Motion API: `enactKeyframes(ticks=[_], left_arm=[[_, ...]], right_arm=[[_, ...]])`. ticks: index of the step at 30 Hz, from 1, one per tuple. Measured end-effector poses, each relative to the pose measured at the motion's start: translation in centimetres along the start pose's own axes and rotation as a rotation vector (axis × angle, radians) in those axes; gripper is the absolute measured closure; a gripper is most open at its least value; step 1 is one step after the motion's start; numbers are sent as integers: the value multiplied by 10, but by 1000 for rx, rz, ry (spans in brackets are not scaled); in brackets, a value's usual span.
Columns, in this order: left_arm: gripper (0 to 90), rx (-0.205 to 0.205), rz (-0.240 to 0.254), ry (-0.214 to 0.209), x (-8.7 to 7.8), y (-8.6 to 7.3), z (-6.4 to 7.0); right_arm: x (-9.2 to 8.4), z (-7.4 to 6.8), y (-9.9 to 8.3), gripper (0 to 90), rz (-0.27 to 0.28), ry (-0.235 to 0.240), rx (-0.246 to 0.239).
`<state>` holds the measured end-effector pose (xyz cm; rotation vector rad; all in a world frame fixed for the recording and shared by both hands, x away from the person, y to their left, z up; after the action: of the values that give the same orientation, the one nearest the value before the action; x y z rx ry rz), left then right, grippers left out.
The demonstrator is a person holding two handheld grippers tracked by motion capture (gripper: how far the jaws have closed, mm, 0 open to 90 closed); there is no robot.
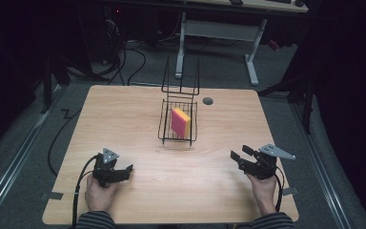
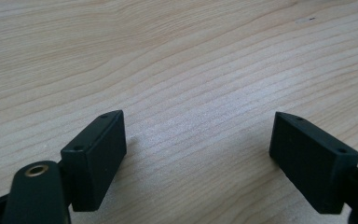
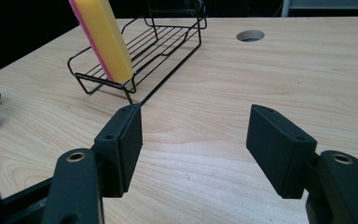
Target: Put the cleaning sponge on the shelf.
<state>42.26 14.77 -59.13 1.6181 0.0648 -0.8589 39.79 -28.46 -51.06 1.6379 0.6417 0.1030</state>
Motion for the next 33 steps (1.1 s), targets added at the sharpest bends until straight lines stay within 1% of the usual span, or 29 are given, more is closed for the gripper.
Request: enactKeyframes(ticks=[12, 13, 18, 21, 33], left_arm=[[192, 0, 0, 0, 0, 0, 0], [191, 0, 0, 0, 0, 0, 0], [191, 0, 0, 0, 0, 0, 0], [192, 0, 0, 0, 0, 0, 0], [191, 0, 0, 0, 0, 0, 0]], right_arm=[[7, 1, -12, 367, -24, -10, 12], [9, 1, -16, 368, -32, -17, -4], [13, 1, -21, 367, -48, -24, -19], [15, 2, -25, 367, -63, -32, -14], [23, 8, -36, 368, -98, -60, -27]])
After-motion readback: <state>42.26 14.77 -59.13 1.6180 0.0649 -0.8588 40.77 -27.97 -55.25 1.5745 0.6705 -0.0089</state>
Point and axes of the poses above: each handheld gripper's, and its own axes: x roughly forward along the jaws, y roughly out of its top, z roughly to its right, the point moved 8 cm from there along x, roughly forward along the jaws, and after that the axes turned 9 degrees about z, right-handed, at the moved point
